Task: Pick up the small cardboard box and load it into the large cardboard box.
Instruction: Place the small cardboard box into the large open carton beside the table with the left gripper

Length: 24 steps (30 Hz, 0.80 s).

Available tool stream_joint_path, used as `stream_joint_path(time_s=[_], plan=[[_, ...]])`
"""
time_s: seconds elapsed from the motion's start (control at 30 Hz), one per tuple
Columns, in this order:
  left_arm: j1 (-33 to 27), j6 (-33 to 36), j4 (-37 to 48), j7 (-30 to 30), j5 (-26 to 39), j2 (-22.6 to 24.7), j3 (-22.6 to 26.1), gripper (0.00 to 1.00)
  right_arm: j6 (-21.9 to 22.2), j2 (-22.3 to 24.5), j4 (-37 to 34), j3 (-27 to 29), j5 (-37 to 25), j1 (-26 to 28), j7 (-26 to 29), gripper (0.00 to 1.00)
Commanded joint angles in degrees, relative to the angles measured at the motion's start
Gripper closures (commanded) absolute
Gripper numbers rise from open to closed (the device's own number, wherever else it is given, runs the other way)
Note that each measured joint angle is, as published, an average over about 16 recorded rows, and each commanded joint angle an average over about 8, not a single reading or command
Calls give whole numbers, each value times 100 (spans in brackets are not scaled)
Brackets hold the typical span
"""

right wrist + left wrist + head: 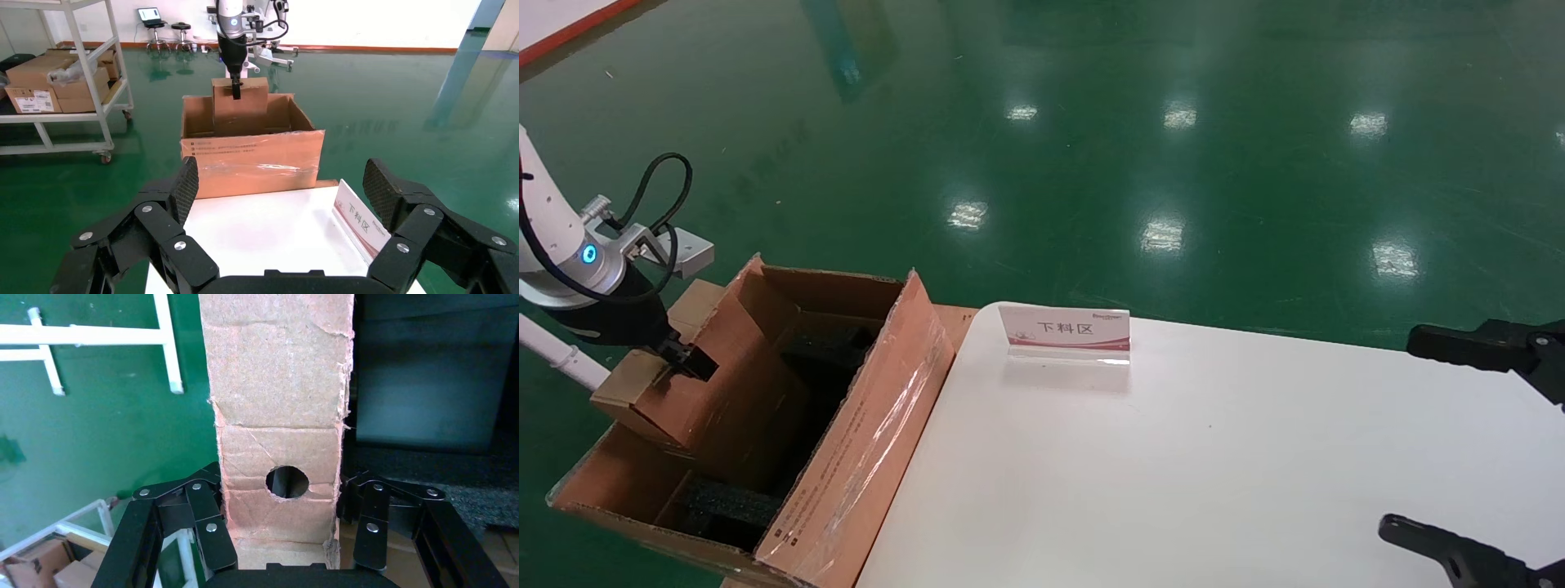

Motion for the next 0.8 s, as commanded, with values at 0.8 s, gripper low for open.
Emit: stream_joint_path(time_s=[0.8], plan=[[540, -402, -104, -517, 267, 169, 157, 100, 3, 3, 0, -8, 5, 2, -4, 0]])
